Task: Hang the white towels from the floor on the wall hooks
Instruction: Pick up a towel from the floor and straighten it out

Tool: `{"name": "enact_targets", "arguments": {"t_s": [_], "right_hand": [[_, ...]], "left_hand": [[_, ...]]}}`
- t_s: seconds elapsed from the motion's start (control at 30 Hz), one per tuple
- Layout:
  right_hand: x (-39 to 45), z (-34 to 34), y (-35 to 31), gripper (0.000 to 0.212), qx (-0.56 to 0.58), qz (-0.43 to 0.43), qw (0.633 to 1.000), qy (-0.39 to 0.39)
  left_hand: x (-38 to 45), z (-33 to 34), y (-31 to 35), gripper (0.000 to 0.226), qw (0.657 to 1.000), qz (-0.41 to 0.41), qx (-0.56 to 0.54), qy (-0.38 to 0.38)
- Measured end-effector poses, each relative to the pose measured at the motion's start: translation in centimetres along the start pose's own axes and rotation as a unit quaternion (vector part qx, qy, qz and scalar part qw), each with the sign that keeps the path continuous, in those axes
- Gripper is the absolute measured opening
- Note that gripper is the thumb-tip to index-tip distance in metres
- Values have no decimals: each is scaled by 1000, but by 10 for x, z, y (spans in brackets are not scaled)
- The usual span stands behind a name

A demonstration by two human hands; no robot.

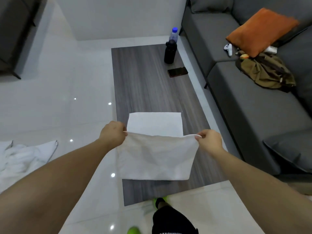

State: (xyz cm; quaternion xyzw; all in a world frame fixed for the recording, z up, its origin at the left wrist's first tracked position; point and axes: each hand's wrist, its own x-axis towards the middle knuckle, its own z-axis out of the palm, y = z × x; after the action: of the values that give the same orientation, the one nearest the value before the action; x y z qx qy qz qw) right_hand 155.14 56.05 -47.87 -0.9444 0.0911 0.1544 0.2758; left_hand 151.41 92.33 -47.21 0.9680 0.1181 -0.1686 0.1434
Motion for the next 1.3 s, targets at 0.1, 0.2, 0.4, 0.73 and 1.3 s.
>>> {"name": "enact_targets", "arguments": {"t_s": [0.1,0.2,0.4,0.73,1.3], "right_hand": [[69,2,-22,11,-3,11,1000,4],[128,13,-38,25,17,25,999,30],[154,90,-21,26,-17,28,998,-54],[48,232,71,19,-172,-121,935,-286],[43,194,66,6,-207,-211,939,-176]], "left_hand": [[61,-8,10,9,999,-19,4,27],[115,-4,16,15,997,-33,-8,63],[140,82,11,33,996,-72,-36,-42],[50,237,-4,30,966,62,46,-247],[43,205,15,13,981,105,117,-113]]}}
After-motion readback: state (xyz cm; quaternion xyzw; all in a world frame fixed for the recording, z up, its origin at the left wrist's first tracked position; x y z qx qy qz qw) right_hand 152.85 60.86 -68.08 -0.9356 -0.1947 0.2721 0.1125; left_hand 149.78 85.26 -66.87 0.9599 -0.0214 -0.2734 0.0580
